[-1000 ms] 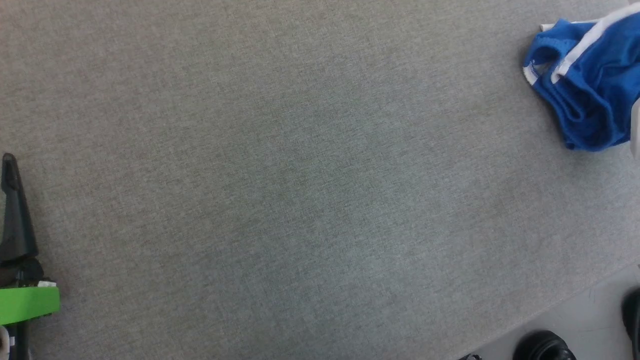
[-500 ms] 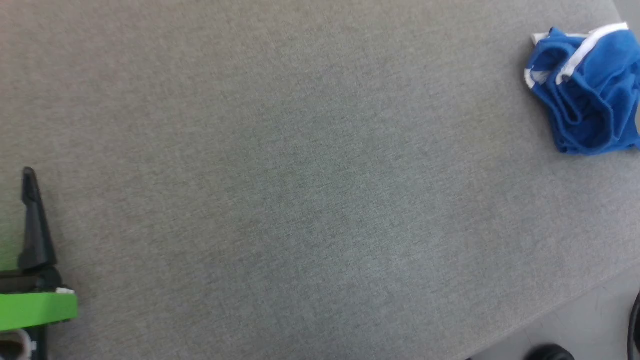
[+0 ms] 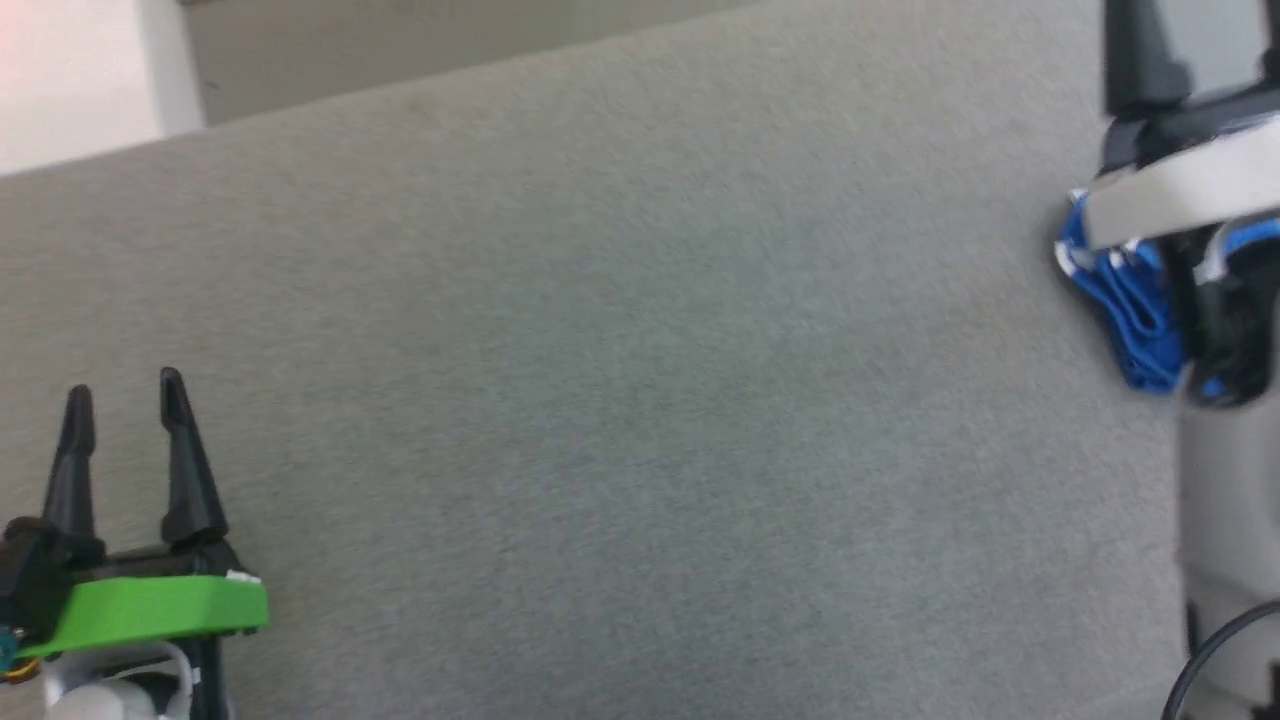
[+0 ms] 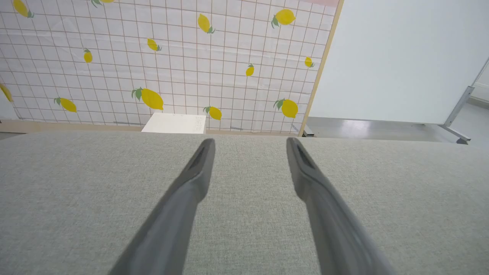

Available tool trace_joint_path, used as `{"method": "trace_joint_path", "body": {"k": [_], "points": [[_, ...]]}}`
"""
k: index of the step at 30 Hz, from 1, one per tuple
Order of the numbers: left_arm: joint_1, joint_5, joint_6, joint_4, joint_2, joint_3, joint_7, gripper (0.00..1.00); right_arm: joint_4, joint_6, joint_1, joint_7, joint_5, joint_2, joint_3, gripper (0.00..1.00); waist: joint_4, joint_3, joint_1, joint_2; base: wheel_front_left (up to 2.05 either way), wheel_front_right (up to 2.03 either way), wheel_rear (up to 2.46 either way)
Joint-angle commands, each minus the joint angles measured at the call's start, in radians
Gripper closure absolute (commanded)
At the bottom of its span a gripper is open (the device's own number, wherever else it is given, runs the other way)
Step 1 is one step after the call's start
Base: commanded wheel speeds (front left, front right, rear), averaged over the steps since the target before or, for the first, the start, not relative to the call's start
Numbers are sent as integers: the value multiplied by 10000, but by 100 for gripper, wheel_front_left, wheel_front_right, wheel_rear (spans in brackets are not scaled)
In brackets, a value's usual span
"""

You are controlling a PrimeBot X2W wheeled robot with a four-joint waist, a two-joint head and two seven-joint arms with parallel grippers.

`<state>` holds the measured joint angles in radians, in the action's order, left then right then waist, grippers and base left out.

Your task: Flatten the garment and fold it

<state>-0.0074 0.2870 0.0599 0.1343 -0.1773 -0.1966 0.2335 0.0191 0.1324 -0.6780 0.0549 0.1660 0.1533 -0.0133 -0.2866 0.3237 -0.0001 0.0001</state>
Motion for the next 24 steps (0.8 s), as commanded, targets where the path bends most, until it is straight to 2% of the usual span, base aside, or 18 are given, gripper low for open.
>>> {"method": "trace_joint_path", "body": {"k": [1, 6, 12, 18, 24], "points": [[-204, -18, -64, -116, 99, 66, 105, 0, 184, -17, 342, -144, 143, -295, 82, 0, 1251, -1271, 1, -1, 0, 0, 0], [-389, -29, -185, -539, 388, 227, 179, 0, 492, -17, 1306, -700, 333, -888, 200, 0, 2069, -1894, 1, -1, 0, 0, 0], [-576, -119, -250, -1007, 623, 578, 216, 0, 148, -17, 2615, -1804, 810, -1023, 231, 0, 2845, -2408, 1, -1, 0, 0, 0], [-545, -205, -308, -1343, 800, 858, 247, 0, -743, -17, 3777, -2843, 1587, -1028, 172, 0, 3174, -2742, 1, -1, 0, 0, 0], [-482, -295, -318, -1734, 933, 1165, 266, 0, -1396, -17, 4718, -3141, 1614, -1029, -6, 0, 3192, -2887, 1, -1, 0, 0, 0]]}}
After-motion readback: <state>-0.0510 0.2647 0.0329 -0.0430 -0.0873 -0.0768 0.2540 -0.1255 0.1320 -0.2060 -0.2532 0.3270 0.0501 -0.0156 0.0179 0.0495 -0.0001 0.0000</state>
